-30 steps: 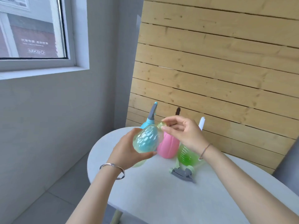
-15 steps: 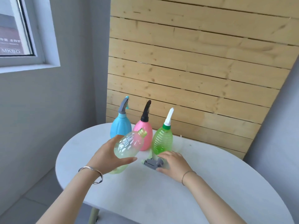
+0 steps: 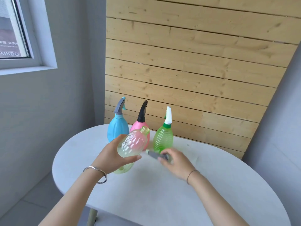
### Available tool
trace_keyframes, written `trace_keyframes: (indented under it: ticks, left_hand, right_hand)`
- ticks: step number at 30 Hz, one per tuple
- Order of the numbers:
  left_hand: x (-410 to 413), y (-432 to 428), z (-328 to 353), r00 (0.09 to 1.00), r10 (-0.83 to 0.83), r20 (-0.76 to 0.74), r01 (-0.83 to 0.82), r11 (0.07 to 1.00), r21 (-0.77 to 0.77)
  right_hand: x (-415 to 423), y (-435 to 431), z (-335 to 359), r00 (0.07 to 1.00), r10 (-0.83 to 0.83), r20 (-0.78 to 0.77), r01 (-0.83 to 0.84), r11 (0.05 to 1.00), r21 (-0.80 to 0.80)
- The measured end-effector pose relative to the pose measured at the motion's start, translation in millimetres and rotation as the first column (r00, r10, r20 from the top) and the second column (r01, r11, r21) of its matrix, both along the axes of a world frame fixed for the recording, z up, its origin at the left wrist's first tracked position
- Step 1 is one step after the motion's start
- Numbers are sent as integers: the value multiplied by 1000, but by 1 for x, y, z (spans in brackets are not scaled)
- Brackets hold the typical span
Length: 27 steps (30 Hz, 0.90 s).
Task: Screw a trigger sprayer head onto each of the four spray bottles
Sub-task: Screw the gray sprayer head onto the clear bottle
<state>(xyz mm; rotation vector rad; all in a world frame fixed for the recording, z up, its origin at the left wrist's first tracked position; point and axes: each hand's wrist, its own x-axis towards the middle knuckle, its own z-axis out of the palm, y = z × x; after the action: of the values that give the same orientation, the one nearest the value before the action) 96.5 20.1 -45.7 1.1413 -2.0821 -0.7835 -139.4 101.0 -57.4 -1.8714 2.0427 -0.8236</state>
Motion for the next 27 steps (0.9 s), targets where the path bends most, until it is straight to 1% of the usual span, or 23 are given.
trace_keyframes:
  ticks: [2,4,5,7,9,11,14,16,18,20,24,27]
  left_hand:
    - [-3,0,1,1000,3,-4,-3,1000,6]
    - [-6,0,0,1000,6,-6,-6,1000,0]
    - [-7,-1,-1,1000,8,-10,-8,1000,-1]
    - [-7,-2,-1,1000,16,-12,-15,1000,5]
    - [-7,-3,-2,1000,17,-2,-17,1000,11]
    - [-6,-3,-5,1000,19,24,-19,1000,15]
    - [-5,-4,-8,997,31,65,-31,1000,3]
    - [-3,-6,-10,996,46,81,-45,999,-11]
    - [1,-10,-12,994,65,91,-64,998,-15]
    - [4,-13,-15,991,82,105,-81,997,-11]
    - [7,-15,-18,987,87,138,-87,996,-5]
    - [5,-14,-17,990,61,128,-61,998,-8]
  right_hand:
    - [-3,3,21,984,-27,178,43,995,-86]
    - [-1,6,39,949,10,315,16,997,-81]
    - [0,7,47,906,29,423,4,997,-78]
    - [1,11,62,784,44,620,30,994,-109]
    - [-2,15,79,646,75,760,76,984,-162]
    - [-9,18,95,468,156,870,123,963,-239]
    - [-18,21,114,181,298,937,222,916,-334]
    - [-24,24,122,54,372,927,289,882,-371]
    - [-28,26,126,-15,430,903,329,855,-402]
    - [-29,27,128,-46,451,891,345,845,-409]
    - [-24,24,126,-81,450,889,349,849,-398]
    - [-19,19,123,-79,437,896,335,858,-389]
